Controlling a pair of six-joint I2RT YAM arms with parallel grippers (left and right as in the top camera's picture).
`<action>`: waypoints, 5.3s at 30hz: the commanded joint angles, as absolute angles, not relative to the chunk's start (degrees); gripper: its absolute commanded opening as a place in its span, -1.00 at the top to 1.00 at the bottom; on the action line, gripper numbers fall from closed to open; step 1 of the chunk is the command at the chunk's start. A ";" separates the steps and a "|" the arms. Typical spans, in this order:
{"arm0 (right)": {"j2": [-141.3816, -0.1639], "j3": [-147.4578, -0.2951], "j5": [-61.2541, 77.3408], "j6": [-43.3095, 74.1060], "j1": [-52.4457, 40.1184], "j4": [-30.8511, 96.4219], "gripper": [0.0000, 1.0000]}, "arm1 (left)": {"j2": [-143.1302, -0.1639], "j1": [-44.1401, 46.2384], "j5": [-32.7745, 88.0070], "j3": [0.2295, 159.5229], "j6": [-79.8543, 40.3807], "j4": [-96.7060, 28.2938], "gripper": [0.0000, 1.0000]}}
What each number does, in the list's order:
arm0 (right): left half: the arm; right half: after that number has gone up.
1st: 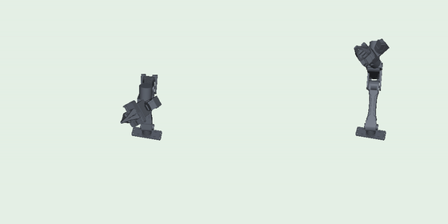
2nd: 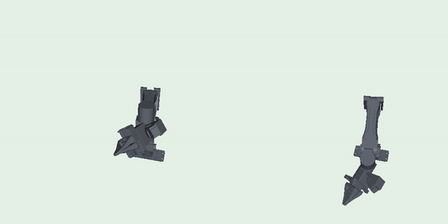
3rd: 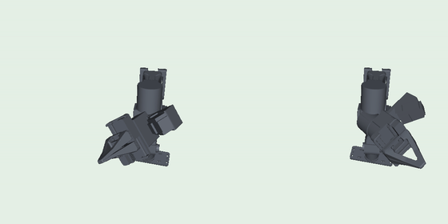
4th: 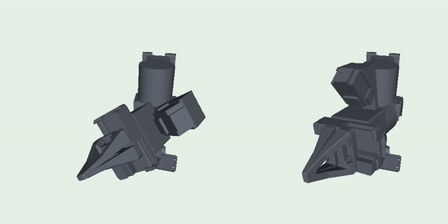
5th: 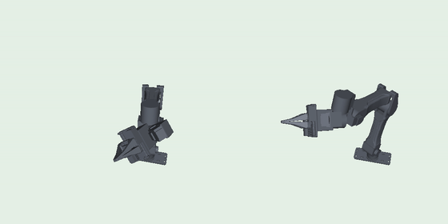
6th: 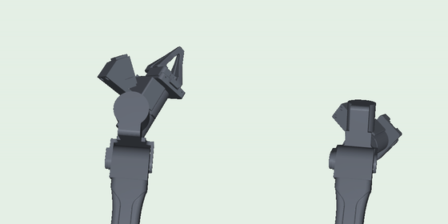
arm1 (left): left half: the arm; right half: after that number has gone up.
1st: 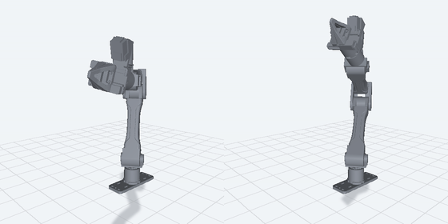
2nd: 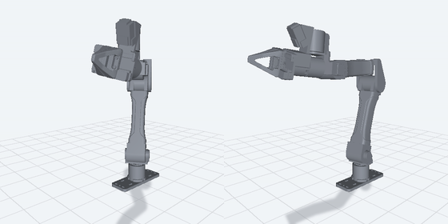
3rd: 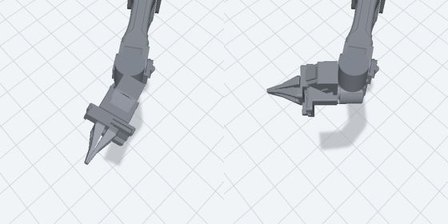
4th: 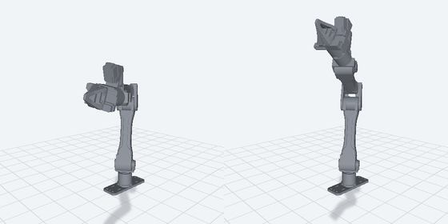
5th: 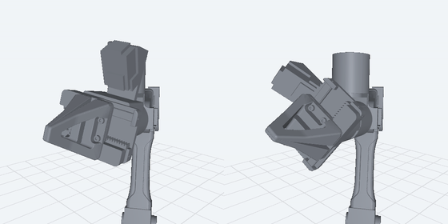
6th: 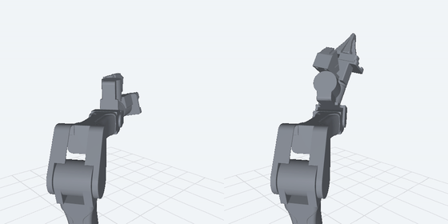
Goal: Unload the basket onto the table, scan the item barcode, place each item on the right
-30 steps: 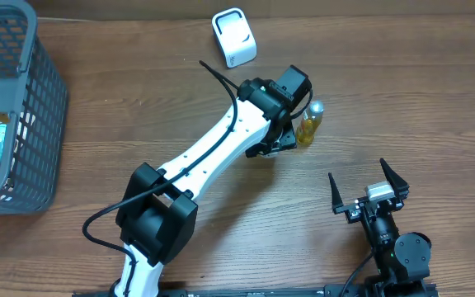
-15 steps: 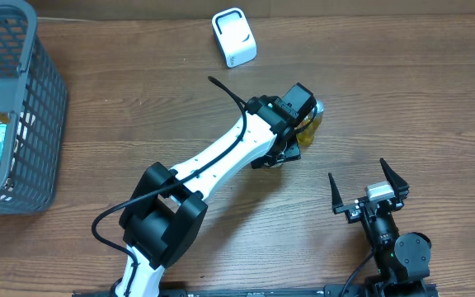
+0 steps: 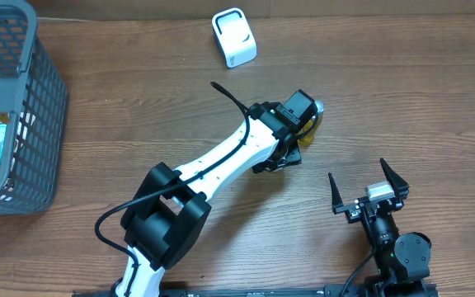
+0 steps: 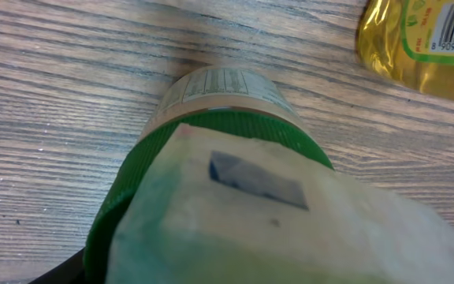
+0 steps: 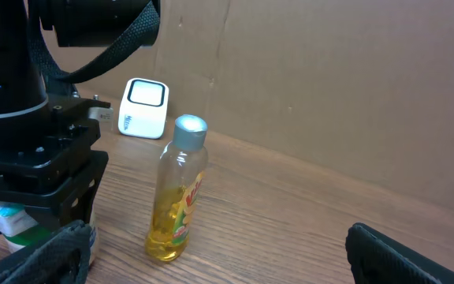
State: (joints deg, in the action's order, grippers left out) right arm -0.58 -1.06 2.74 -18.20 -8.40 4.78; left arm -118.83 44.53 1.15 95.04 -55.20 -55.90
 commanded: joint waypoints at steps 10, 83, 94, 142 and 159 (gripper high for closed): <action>-0.16 -0.45 2.63 -18.00 -8.62 4.62 -1.00 | -116.90 46.02 -2.02 95.00 -55.96 -55.40 0.65; -0.16 -0.45 2.63 -18.00 -8.62 4.62 -1.00 | -116.88 24.93 38.37 101.08 -9.98 -62.04 -0.21; -0.16 -0.45 2.66 -18.00 -8.62 4.62 -1.00 | -116.88 28.60 32.27 100.16 -9.06 -63.20 0.21; -0.16 -0.45 2.66 -18.00 -8.62 4.62 -1.00 | -113.23 25.63 20.40 101.75 -10.33 -68.38 0.92; -0.16 -0.45 2.63 -18.00 -8.62 4.64 -1.00 | -113.23 24.23 2.13 101.27 -19.79 -72.20 0.92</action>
